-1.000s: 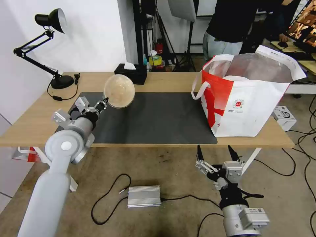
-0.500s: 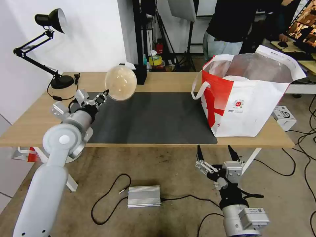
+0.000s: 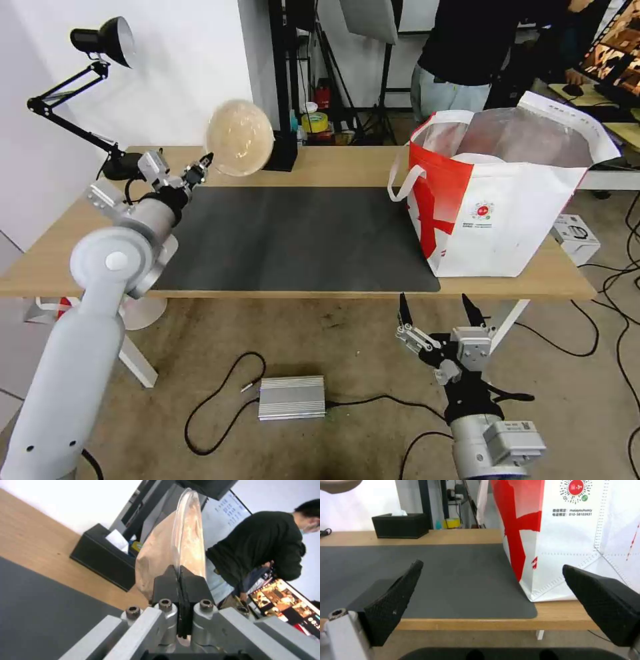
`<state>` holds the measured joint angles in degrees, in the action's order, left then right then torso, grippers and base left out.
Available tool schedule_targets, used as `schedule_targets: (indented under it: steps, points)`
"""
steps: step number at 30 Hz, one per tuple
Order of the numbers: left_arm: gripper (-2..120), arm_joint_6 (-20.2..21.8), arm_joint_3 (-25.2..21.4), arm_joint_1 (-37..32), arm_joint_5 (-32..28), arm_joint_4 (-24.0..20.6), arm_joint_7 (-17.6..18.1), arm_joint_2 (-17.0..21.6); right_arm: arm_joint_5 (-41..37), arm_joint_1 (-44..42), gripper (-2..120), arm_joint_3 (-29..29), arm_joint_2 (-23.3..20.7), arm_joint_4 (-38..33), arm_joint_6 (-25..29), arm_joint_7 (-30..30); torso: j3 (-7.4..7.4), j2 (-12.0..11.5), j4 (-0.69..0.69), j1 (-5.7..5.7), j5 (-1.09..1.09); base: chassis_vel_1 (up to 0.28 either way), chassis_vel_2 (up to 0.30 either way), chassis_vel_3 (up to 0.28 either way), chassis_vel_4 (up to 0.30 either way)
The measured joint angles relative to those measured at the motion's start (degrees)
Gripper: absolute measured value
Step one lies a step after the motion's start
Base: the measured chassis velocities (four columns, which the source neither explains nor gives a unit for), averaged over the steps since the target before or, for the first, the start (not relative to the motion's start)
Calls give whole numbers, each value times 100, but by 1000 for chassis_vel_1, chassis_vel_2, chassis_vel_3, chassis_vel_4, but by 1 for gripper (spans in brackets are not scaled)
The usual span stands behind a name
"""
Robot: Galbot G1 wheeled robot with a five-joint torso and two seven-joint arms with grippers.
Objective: Pick up the trash from the table and place it into the takeout bag.
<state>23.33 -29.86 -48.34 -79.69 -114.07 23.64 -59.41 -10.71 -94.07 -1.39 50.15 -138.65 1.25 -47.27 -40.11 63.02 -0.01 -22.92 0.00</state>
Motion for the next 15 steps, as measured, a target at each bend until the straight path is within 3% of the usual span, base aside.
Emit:
schedule_targets:
  steps: [15]
  points:
    - [0,-102,406,409,-64,105,-119,256,0,0,100,0,0,0,0,0,0,0,1,0,0,0,0,0,0]
